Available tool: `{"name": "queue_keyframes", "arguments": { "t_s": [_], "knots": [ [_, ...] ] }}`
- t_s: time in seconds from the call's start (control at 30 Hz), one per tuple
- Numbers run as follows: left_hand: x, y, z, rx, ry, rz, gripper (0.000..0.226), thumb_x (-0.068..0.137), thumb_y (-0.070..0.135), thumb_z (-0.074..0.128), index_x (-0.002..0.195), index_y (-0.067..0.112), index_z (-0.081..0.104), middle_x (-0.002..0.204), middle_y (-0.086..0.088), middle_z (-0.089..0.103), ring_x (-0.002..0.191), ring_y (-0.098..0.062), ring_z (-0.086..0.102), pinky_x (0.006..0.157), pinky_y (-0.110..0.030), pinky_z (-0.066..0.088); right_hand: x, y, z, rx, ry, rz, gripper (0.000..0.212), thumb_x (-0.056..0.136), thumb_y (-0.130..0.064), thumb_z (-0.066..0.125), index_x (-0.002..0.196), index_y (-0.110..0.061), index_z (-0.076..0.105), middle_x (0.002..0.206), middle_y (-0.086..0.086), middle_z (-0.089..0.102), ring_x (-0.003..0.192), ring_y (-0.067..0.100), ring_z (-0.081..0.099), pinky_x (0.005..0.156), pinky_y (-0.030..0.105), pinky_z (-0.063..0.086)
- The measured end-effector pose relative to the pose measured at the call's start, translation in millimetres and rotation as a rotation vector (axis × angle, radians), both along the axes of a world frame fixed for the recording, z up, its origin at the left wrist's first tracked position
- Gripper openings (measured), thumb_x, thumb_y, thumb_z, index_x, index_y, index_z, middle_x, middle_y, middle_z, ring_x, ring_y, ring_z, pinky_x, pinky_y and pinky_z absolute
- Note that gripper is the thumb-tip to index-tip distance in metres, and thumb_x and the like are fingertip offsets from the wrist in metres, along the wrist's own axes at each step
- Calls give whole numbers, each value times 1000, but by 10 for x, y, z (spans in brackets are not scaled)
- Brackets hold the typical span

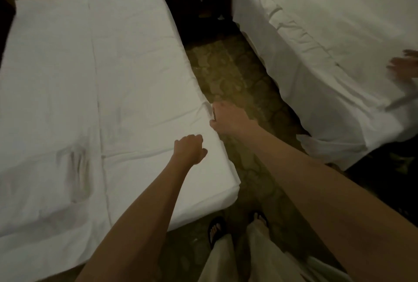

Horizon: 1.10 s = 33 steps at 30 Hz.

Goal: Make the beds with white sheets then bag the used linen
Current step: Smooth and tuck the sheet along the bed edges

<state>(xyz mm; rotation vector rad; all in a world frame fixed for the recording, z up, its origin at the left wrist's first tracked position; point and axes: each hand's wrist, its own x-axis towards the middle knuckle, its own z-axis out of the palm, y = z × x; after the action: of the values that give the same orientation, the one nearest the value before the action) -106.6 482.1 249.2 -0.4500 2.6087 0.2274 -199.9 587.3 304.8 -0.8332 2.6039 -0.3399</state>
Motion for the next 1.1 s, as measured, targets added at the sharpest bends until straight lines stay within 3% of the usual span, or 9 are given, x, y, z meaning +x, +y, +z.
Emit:
{"name": "queue_keyframes", "arguments": {
  "t_s": [0.23,0.37,0.53,0.67,0.83,1.03,1.1],
  "knots": [
    [-459,321,-328,24,43,-6,41,96,33,47,133,14,48,128,-8,57,116,-27,54,93,-38,41,44,565,-1140,210,-200,8,35,98,-34,45,123,-9,48,115,8,55,106,24,57,95,40,48],
    [-560,649,-886,57,1,-21,39,96,31,47,132,14,49,126,-7,58,113,-26,56,92,-37,43,54,835,-1771,230,-304,-27,35,99,-35,44,124,-11,45,116,7,54,103,23,56,93,39,49],
    [-457,953,-1688,127,-104,-15,38,97,32,50,130,13,50,124,-7,59,111,-26,57,91,-37,44,38,1061,-2509,292,-431,-7,39,99,-34,41,132,-11,41,128,11,51,113,30,53,99,47,45],
    [-368,1105,-2218,133,-171,-37,46,92,37,59,131,14,51,126,-7,58,113,-26,55,93,-38,46,6,1249,-2959,316,-496,-30,36,96,-28,48,127,-10,45,128,11,51,115,30,52,100,48,44],
    [-393,1340,-2716,28,-211,-198,44,92,41,57,127,13,56,129,-6,54,122,-25,44,98,-39,39,4,1510,-3395,367,-543,-54,36,98,-33,43,126,-10,45,126,13,50,113,29,51,98,45,44],
    [-436,1552,-3168,-217,-408,-420,40,91,39,58,125,18,59,132,-7,50,130,-30,37,112,-47,26,125,1723,-3787,359,-650,-115,18,96,-25,46,101,-9,52,110,11,55,107,28,56,91,40,48],
    [-470,1578,-3243,-293,-400,-494,37,90,36,62,124,20,61,126,-6,53,125,-30,40,112,-51,23,189,1767,-3840,363,-687,-129,25,96,-25,45,115,-8,50,121,12,52,112,28,52,96,42,44]
  ]
}}
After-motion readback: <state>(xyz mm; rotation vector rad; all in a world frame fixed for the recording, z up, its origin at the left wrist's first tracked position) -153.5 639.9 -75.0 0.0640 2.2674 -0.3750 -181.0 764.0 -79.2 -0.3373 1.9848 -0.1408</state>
